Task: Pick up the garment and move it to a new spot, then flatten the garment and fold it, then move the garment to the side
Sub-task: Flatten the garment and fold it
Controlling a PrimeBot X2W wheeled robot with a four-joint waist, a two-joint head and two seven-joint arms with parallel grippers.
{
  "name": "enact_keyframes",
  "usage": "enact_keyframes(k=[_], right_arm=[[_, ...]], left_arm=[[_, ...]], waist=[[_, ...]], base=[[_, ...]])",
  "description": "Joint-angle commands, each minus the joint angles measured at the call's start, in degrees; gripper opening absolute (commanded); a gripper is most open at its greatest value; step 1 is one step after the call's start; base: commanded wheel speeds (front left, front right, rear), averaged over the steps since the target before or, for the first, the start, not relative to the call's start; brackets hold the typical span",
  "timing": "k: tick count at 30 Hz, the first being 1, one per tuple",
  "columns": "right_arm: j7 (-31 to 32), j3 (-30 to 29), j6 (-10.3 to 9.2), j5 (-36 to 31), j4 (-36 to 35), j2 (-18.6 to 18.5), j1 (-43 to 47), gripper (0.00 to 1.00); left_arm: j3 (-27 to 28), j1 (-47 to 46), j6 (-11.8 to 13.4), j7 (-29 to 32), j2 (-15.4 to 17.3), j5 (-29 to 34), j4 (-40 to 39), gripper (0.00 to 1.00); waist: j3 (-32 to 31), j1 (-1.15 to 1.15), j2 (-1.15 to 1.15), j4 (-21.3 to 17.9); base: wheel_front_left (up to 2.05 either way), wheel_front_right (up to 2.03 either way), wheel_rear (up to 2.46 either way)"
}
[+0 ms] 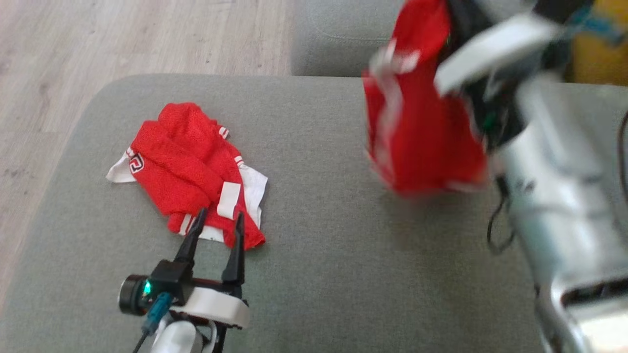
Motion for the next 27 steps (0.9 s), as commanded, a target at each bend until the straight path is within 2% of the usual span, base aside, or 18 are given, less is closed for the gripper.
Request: enact_keyframes(k=[1,4,7,13,18,25,26,27], right_arm=[[-1.8,-0.3,-0.04,2.4,-1.3,0.2,-5.9,0.0],[-4.4,-3.0,-0.04,5.1,0.9,0.2,-10.7,0.0],[-5.6,-7.0,-0.04,4.7,3.1,0.2,-10.8,0.0],[-4.2,-13.6,-0.04,1.1,5.7,-1.4,2.2,0.0],[-3.1,-18.4,-0.04,-2.8,9.2,-3.8,13.6,0.0],[-3.2,-23.5,-0.04,-8.1,10.7,-3.9,18.2,0.01],[-3.5,-24.8,-0.04,-9.2,10.7,-3.8,18.4,0.94],[-3.5,-25.9,-0.04,-10.2,10.7,-3.5,18.5,1.0]], left_arm=[[2.7,-1.3,0.0,-0.7,-0.1,0.4,-1.7,1.0],[3.7,-0.9,0.2,-0.7,0.0,0.8,-2.2,1.0],[4.4,-0.7,0.1,-0.7,0.0,1.1,-2.8,1.0],[4.6,-1.5,-0.6,-0.7,-0.1,2.1,-3.3,1.0],[4.0,-3.5,-1.4,-0.7,-0.2,3.2,-3.0,1.0],[4.3,-5.0,-2.0,-0.7,0.0,3.8,-2.5,1.0],[4.3,-5.1,-2.1,-0.7,0.0,3.9,-2.3,1.0],[4.2,-5.2,-2.1,-0.7,0.0,3.9,-2.2,1.0]], waist=[[-0.3,0.0,0.0,-0.7],[-0.5,0.0,0.0,-2.2],[-0.3,0.0,0.0,-4.0],[1.9,0.0,0.0,-7.9],[4.2,0.0,0.0,-9.5],[5.5,0.0,0.0,-10.6],[5.6,0.0,0.0,-10.7],[5.6,0.0,0.0,-10.8]], base=[[0.0,0.0,0.0],[0.0,0.0,0.0],[0.0,0.0,0.0],[0.0,0.0,0.0],[0.0,0.0,0.0],[0.0,0.0,0.0],[0.0,0.0,0.0],[0.0,0.0,0.0]])
